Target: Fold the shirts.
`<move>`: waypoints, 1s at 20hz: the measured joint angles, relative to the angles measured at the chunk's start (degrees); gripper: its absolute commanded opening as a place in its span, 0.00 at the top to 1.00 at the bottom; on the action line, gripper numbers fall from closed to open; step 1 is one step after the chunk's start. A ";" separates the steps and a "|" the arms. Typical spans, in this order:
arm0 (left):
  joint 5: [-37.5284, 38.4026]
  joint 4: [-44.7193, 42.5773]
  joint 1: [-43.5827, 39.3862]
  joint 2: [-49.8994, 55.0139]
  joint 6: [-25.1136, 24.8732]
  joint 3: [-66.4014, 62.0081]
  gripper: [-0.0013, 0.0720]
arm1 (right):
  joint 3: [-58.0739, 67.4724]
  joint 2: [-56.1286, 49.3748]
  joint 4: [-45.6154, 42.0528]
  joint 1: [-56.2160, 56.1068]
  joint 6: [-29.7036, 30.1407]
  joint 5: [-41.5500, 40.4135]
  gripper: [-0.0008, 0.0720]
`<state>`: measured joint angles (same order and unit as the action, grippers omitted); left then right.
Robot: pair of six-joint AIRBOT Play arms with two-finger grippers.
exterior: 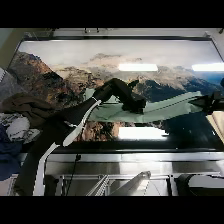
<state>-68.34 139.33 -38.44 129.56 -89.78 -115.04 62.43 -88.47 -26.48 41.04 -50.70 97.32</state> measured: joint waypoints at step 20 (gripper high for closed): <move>-17.38 -2.08 40.98 -51.69 -13.84 36.85 0.95 | 2.19 -1.60 18.23 -65.57 4.98 -47.87 0.08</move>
<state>-85.71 137.25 2.55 77.87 -103.61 -78.19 64.62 -90.06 -8.25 -24.53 -45.71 49.45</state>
